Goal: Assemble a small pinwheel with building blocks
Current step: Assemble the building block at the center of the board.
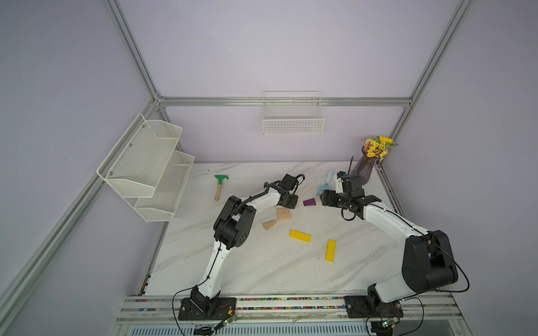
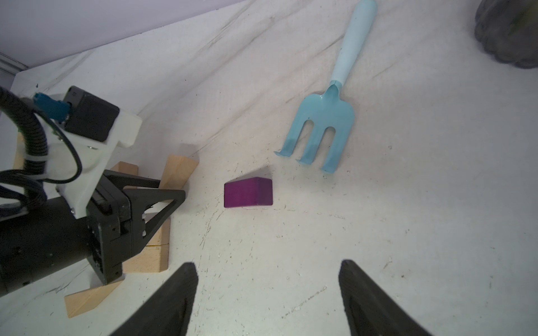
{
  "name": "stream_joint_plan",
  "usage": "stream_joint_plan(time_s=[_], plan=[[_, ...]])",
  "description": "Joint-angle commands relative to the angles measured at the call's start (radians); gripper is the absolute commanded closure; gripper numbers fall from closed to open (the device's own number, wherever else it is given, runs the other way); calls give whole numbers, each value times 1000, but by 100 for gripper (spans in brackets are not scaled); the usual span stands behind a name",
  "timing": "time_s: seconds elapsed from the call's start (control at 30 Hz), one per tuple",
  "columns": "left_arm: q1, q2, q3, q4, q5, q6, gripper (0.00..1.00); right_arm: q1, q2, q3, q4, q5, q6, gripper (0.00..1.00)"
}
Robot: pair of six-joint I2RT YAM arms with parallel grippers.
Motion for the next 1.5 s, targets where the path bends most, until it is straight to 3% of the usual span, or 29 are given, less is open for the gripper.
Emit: stream_joint_plan(time_s=[0.0,0.3,0.57,0.87,1.1,1.27,1.47], plan=[[-11,-34,-17,-23,25,-21,71,-3,15,-3,20,1,9,20],[-14,-38,-17,-21,20,-20,68,-3,19,0,20,3,6,19],[-14,-79,-38,10,5,-22,48,-3,55,39,3,30,-32,19],[-14,-163,-30,44,-5,-16,42,-4,73,113,-23,93,-140,17],[-14,-329,-94,122,-12,-9,37,-4,141,173,-29,124,-366,16],[-13,-517,-249,192,-74,4,25,-3,195,163,17,75,-547,16],[-8,-771,-494,268,-119,79,2,-2,254,146,66,24,-715,18]])
